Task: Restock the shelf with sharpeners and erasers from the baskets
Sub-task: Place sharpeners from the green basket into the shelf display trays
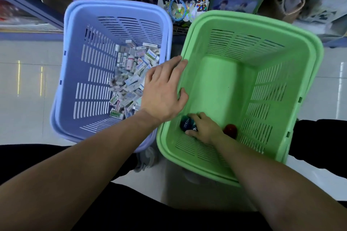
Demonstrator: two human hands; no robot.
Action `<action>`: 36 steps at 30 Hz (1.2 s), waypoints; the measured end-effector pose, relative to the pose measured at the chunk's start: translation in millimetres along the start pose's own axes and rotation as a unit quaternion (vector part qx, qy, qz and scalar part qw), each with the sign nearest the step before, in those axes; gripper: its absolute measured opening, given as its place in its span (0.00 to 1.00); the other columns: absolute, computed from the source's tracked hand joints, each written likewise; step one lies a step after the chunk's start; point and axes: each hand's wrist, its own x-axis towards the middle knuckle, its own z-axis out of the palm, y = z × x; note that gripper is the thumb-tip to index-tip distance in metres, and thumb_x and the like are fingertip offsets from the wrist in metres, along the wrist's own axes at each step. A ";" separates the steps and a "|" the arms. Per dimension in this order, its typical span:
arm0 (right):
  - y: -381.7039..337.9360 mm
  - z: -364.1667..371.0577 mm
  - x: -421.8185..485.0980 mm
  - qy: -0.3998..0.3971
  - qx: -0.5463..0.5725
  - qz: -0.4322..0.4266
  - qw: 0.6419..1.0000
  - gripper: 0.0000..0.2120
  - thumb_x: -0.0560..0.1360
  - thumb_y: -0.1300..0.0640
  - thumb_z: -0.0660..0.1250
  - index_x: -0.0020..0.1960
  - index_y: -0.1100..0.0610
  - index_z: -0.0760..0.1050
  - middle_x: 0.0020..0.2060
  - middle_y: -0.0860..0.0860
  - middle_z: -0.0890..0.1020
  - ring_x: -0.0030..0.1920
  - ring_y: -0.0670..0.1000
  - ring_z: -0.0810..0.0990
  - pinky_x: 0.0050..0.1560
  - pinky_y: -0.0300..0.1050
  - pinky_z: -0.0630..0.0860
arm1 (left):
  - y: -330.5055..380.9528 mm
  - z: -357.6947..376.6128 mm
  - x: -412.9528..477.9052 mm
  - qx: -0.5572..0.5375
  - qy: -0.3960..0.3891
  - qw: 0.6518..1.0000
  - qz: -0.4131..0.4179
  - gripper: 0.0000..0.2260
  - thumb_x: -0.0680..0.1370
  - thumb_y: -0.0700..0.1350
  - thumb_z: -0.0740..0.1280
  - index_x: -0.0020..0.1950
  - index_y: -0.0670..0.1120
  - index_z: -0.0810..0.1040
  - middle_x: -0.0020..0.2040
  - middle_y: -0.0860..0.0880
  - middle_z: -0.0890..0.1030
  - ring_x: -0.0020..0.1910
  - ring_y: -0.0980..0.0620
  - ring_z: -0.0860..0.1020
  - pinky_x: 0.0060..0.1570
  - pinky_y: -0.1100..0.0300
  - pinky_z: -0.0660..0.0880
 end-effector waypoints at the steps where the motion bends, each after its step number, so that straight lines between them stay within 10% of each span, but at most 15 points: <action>1: -0.6 0.4 -0.3 0.002 0.010 0.003 1.000 0.38 0.75 0.36 0.68 0.80 0.47 0.58 0.69 0.56 0.67 0.67 0.59 0.73 0.68 0.54 0.71 | 0.1 -0.2 -0.1 0.000 -0.001 1.000 0.000 0.32 0.73 0.49 0.67 0.76 0.45 0.68 0.74 0.47 0.70 0.68 0.47 0.70 0.67 0.48 0.63; 17: -18.1 -24.2 6.9 0.101 0.158 0.002 0.982 0.18 0.75 0.47 0.73 0.62 0.50 0.78 0.56 0.49 0.83 0.54 0.51 0.81 0.54 0.46 0.78 | 1.1 -1.9 0.1 -0.003 -0.010 1.000 -0.004 0.32 0.72 0.50 0.66 0.76 0.46 0.67 0.74 0.47 0.70 0.69 0.47 0.69 0.68 0.48 0.63; 26: -35.0 -148.3 -35.4 0.288 0.241 0.002 0.927 0.18 0.75 0.47 0.74 0.63 0.48 0.80 0.50 0.44 0.81 0.51 0.48 0.80 0.48 0.38 0.70 | 7.1 -15.3 4.2 -0.012 -0.060 0.998 -0.031 0.32 0.72 0.55 0.68 0.75 0.47 0.68 0.73 0.48 0.71 0.70 0.47 0.69 0.68 0.47 0.62; 36: -114.2 -252.5 -169.7 0.292 0.332 -0.154 0.884 0.13 0.74 0.57 0.75 0.57 0.47 0.81 0.50 0.52 0.82 0.43 0.37 0.81 0.39 0.29 0.76 | 53.9 -125.2 36.9 -0.397 -0.098 0.912 -0.012 0.33 0.73 0.46 0.78 0.72 0.67 0.69 0.68 0.58 0.74 0.57 0.61 0.78 0.55 0.64 0.76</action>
